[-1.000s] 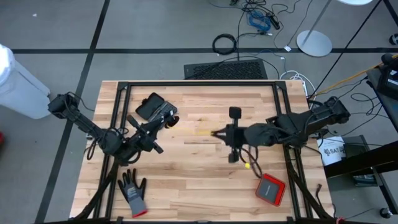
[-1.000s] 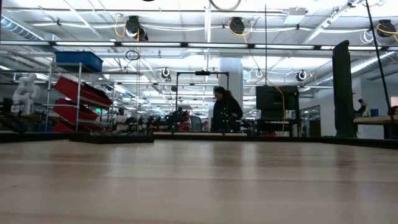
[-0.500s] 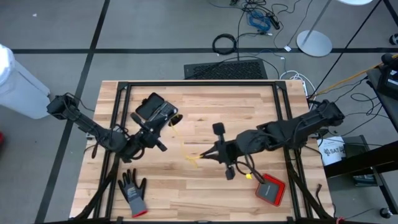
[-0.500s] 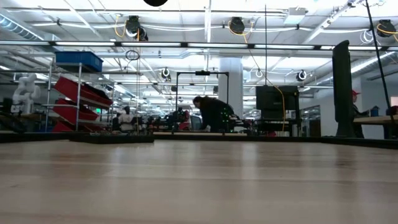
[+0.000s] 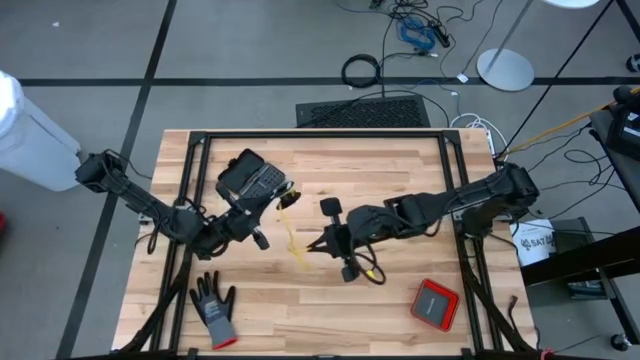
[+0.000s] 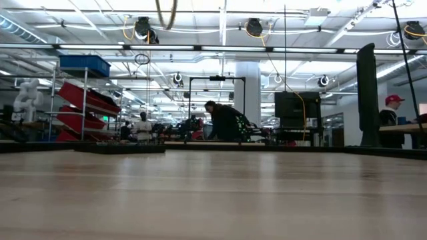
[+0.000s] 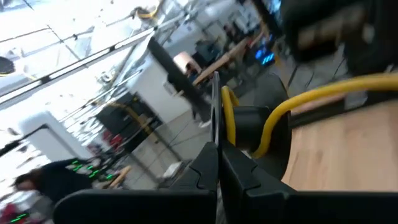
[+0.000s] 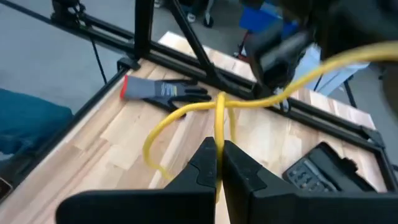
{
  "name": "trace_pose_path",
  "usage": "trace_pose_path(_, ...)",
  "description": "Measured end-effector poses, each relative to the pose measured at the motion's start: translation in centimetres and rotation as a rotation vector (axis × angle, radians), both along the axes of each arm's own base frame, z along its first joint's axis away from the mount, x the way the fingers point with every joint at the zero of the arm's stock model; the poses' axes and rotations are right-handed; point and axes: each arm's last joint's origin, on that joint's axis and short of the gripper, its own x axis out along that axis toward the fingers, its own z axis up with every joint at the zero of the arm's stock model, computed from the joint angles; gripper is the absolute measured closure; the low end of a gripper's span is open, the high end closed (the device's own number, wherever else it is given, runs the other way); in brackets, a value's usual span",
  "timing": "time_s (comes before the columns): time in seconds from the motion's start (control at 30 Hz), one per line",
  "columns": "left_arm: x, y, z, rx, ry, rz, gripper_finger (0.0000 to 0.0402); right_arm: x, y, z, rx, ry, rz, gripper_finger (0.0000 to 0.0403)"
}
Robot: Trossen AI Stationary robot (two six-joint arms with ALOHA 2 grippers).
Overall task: Coil cords
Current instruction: Uncoil the yellow wire from the spool
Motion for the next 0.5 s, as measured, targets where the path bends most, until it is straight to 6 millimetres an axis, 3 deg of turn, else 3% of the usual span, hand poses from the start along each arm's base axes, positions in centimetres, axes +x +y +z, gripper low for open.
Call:
trace_pose_path(0.3, 0.4, 0.0, 0.6, -0.082, -0.151, -0.236, 0.0400, 2.8, -1.7, -2.4, -0.036, -0.001, -0.044, 0.0403)
trace_pose_path(0.5, 0.6, 0.0, 0.7, -0.112, -0.185, -0.318, 0.0400, 3.5, -3.4, -3.7, -0.052, 0.062, -0.089, 0.0403)
